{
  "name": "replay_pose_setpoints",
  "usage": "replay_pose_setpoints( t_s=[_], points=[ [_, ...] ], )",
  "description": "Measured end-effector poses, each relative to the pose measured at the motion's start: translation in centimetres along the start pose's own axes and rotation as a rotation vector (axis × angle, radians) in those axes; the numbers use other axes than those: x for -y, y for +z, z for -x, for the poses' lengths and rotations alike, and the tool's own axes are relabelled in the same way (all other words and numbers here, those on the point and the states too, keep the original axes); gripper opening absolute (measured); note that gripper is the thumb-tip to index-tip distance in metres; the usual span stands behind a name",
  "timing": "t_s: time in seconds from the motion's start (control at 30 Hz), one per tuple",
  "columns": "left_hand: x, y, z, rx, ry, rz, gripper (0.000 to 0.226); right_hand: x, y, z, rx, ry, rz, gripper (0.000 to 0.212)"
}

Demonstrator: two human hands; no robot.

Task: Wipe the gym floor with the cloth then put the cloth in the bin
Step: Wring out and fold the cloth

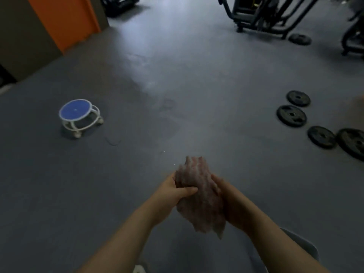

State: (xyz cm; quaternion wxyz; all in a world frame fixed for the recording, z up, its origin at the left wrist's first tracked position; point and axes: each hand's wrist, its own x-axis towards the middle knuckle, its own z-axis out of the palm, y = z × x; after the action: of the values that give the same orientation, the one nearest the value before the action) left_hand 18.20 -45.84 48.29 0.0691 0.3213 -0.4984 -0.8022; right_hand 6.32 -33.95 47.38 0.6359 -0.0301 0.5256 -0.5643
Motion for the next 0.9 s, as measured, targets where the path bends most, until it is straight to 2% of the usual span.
replay_pose_setpoints(
  t_s=[0.07, 0.13, 0.17, 0.27, 0.37, 0.5, 0.7, 0.9],
  points=[
    [-3.0, -4.3, 0.9, -0.019, 0.060, -0.035, 0.043, 1.1, 4.7, -1.7, 0.077, -0.049, -0.025, 0.034],
    [-5.7, -8.5, 1.6, -0.069, 0.098, -0.024, 0.048, 1.9, 8.9, -3.8, 0.090, -0.115, -0.012, 0.039],
    [-7.0, -10.6, 1.8, -0.100, 0.112, 0.002, 0.046, 2.3, 11.0, -5.0, 0.069, -0.142, 0.009, 0.040],
    [-10.0, -16.4, 1.6, -0.236, 0.146, 0.053, 0.020, 4.0, 16.7, -8.0, -0.017, -0.227, 0.063, 0.031],
    [-12.9, -22.2, 0.9, -0.395, 0.191, 0.022, 0.026, 5.6, 21.7, -11.6, -0.077, -0.278, 0.144, 0.022],
    [-15.7, -28.1, -1.0, -0.494, 0.203, 0.044, 0.029, 7.9, 26.6, -16.7, -0.031, -0.250, 0.270, 0.029],
    [-20.4, -35.4, -6.4, -0.607, 0.236, 0.074, 0.038, 12.6, 31.3, -25.9, -0.007, -0.251, 0.373, 0.019],
    [-27.7, -42.6, -14.3, -0.678, 0.159, 0.131, 0.042, 20.4, 35.5, -36.6, 0.093, -0.194, 0.403, 0.029]
  ],
)
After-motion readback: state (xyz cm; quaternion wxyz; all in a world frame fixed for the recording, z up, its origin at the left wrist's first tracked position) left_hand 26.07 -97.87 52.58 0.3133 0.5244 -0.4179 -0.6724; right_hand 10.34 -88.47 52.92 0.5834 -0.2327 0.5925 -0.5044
